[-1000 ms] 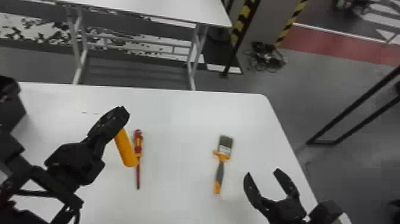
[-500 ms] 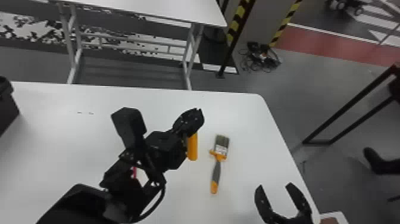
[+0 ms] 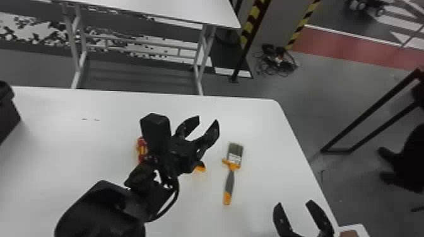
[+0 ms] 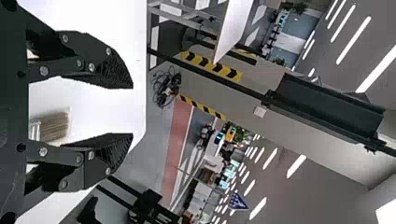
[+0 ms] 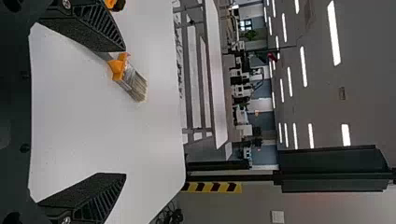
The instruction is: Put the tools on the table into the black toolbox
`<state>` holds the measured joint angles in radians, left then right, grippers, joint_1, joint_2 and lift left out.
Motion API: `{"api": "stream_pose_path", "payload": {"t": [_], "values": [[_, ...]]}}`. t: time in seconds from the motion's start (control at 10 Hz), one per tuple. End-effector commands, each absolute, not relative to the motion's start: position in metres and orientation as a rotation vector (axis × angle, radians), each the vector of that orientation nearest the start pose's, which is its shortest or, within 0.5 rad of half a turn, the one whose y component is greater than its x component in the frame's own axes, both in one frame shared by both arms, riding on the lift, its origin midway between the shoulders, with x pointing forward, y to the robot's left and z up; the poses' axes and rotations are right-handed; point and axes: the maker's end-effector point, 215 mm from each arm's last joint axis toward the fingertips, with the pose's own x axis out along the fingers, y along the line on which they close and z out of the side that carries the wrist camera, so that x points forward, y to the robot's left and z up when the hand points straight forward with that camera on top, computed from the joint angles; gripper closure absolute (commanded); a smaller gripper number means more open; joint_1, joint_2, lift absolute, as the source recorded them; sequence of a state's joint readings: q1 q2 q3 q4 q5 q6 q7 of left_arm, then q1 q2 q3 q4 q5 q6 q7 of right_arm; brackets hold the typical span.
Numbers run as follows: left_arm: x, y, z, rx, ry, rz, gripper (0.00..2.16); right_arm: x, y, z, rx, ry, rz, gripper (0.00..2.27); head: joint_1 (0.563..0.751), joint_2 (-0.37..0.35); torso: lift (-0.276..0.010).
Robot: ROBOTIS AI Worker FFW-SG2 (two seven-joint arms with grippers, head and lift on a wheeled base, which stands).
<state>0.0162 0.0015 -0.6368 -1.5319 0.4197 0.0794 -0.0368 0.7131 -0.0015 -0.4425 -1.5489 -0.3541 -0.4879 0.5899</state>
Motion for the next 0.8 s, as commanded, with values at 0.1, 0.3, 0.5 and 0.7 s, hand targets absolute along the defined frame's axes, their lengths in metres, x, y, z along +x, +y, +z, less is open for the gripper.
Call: {"api": "stream_pose_path", "payload": {"t": [0.1,0.3,0.5,0.7], "values": [[0.421,-0.127,-0.306,-0.505,0.126,-0.675,0.03,0.258,-0.396,-0.482,0.087,0.142,0.018,0.05,0.695,-0.350,-0.075],[0.382,-0.033,-0.284,-0.342,-0.033,-0.571,0.03,0.257,-0.401,-0.443,-0.002,0.008,0.003,0.05,0.695,-0.350,-0.075],[0.356,0.051,-0.290,-0.174,-0.160,-0.420,0.03,0.251,-0.408,-0.385,-0.054,-0.211,-0.118,0.07,0.695,-0.350,-0.075],[0.338,0.113,-0.321,-0.149,-0.219,-0.268,0.03,0.250,-0.388,-0.347,-0.069,-0.362,-0.177,0.07,0.695,-0.350,-0.075]]}}
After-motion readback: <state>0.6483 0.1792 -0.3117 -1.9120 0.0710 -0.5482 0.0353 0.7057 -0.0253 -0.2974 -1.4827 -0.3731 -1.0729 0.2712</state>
